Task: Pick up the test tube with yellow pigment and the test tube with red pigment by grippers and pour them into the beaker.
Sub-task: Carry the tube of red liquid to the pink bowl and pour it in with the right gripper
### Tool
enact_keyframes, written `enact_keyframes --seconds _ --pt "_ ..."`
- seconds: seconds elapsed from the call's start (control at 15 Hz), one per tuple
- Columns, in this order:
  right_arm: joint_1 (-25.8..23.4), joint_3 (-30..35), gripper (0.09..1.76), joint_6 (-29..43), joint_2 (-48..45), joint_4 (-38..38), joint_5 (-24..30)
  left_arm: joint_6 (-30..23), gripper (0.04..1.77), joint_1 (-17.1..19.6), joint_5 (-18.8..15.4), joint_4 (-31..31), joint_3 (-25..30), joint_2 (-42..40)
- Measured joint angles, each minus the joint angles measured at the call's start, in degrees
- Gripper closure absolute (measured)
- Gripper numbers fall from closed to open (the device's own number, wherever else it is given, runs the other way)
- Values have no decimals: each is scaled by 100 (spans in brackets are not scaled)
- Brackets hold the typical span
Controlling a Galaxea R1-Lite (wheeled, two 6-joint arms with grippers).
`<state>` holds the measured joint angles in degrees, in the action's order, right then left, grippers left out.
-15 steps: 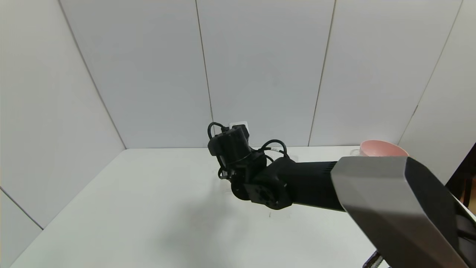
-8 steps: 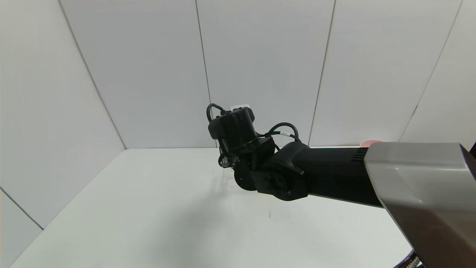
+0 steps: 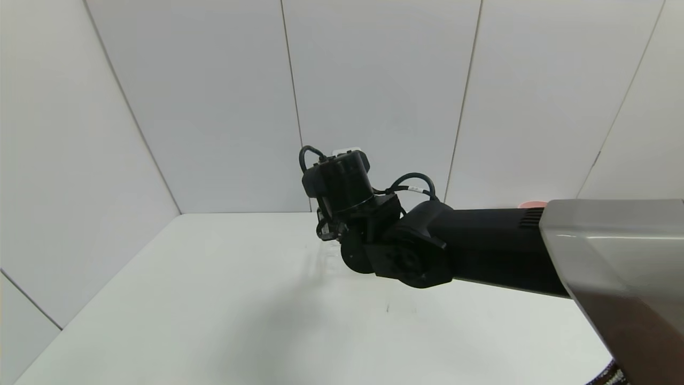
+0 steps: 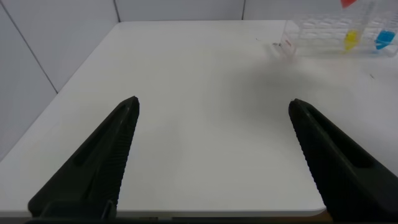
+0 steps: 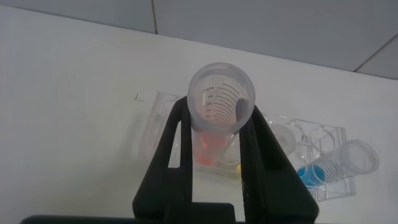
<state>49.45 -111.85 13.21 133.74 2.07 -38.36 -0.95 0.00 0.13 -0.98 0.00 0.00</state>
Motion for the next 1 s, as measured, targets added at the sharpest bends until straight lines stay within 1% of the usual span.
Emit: enact_keyframes --seconds 0.07,0.2,0.4,0.53,0.67,0.73,0.87,1.0 --pt "2 190 135 -5 -83 4 123 0 9 0 2 0 0 0" --pt "-13 763 135 -17 -371 -7 566 0 9 0 2 0 0 0" --pt "-116 1891 135 -230 -1084 -46 1324 0 9 0 2 0 0 0" --pt "-289 2636 135 -462 -1643 -85 1908 0 9 0 2 0 0 0" --pt "-568 3296 135 -695 -2239 -82 2520 0 9 0 2 0 0 0" --pt "-786 3602 135 -837 -2548 -73 2866 0 9 0 0 0 0 0" --pt "-1218 4044 135 -1198 -2983 -52 3380 0 9 0 2 0 0 0" --pt "-1729 4400 135 -1723 -3369 -46 3877 0 9 0 2 0 0 0"
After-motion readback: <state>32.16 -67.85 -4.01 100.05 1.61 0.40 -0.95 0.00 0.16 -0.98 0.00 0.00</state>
